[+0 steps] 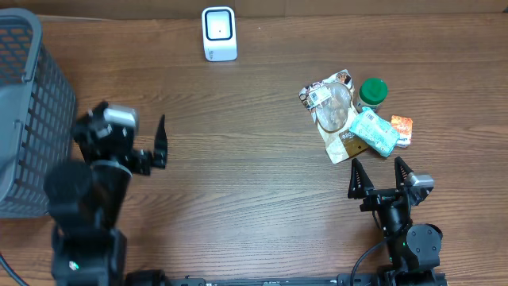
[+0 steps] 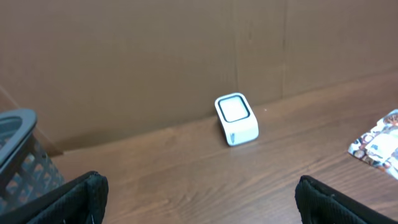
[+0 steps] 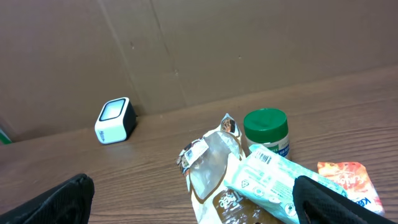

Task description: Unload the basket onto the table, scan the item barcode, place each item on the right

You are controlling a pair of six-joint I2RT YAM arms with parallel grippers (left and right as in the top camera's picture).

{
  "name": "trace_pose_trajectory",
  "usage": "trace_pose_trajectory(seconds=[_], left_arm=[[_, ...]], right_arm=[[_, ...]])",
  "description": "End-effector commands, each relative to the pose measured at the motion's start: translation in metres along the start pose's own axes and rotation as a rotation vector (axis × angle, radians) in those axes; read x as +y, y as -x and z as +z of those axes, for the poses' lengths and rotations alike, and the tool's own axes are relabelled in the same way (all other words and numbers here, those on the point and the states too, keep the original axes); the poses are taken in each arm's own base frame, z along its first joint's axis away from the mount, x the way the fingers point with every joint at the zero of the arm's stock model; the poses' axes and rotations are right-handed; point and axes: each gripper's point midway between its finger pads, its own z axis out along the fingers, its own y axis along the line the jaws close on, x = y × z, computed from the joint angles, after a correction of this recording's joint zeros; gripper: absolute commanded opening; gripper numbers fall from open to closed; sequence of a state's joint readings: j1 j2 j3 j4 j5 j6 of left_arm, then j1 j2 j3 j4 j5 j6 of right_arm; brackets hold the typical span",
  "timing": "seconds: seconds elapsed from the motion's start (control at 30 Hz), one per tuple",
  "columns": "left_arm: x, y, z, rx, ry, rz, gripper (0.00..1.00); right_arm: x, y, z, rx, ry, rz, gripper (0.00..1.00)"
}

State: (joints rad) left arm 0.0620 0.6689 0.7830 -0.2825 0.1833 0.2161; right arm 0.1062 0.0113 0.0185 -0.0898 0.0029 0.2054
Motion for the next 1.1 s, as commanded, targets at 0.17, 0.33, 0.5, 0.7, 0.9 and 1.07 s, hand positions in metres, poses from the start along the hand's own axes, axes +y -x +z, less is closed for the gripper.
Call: trace_pose_trajectory(seconds=[0.17, 0.33, 0.5, 0.7, 0.9, 1.07], left_arm=[[-0.018, -0.071, -0.010, -0.150, 0.034, 0.068, 1.00], [-0.021, -0.098, -0.014, -0.202, 0.066, 0.076, 1.00], [-0.024, -0.118, -0.017, -0.221, 0.090, 0.098, 0.99], [-0.029, -0.145, -0.017, -0.174, 0.079, 0.108, 1.00], [-0.035, -0.166, -0.017, -0.092, 0.056, 0.084, 1.00], [-0.035, -0.166, -0.017, -0.093, 0.055, 0.083, 1.00]], right_arm=[[0.001, -0.002, 0.000, -0.001, 0.009, -0.001, 1.00], [0.001, -0.002, 0.000, -0.001, 0.009, -0.001, 1.00], [0.001, -0.002, 0.000, -0.001, 0.009, -0.001, 1.00], [0.001, -0.002, 0.000, -0.001, 0.009, -0.001, 1.00], [0.001, -0.002, 0.000, -0.001, 0.009, -0.001, 1.00], [0.001, -0.002, 0.000, -0.001, 0.009, -0.001, 1.00]])
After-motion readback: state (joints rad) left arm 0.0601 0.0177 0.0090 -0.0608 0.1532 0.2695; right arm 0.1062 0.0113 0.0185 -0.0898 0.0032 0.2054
